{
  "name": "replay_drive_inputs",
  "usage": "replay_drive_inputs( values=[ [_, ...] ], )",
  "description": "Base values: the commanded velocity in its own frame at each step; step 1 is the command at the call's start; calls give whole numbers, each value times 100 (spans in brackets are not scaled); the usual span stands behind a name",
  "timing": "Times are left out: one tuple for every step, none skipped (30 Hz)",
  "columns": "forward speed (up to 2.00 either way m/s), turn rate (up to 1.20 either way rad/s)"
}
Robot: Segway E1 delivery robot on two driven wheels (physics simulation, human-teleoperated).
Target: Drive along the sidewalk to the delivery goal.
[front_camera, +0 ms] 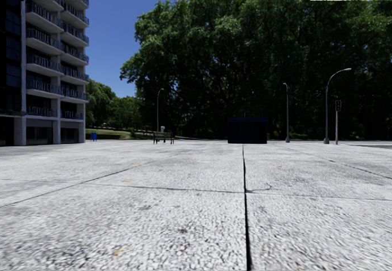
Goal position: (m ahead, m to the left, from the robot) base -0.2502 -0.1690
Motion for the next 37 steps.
replay_drive_inputs(
  values=[
    [146, -7],
    [146, -7],
    [145, 0],
    [144, 0],
    [142, 0],
    [140, 0],
    [140, 0],
    [0, 0],
    [0, 0],
    [0, 0],
    [0, 0],
    [0, 0],
    [0, 0],
    [0, 0],
    [0, 0],
    [0, 0],
    [0, 0],
    [0, 0],
    [0, 0],
    [0, 0],
    [0, 0],
    [0, 0],
    [0, 0],
    [0, 0],
    [0, 0],
    [0, 0],
    [0, 0],
    [0, 0],
    [0, 0],
    [0, 0],
    [0, 0],
    [0, 0],
    [0, 0],
    [0, 0],
    [0, 0],
    [0, 0],
    [0, 0]
  ],
)
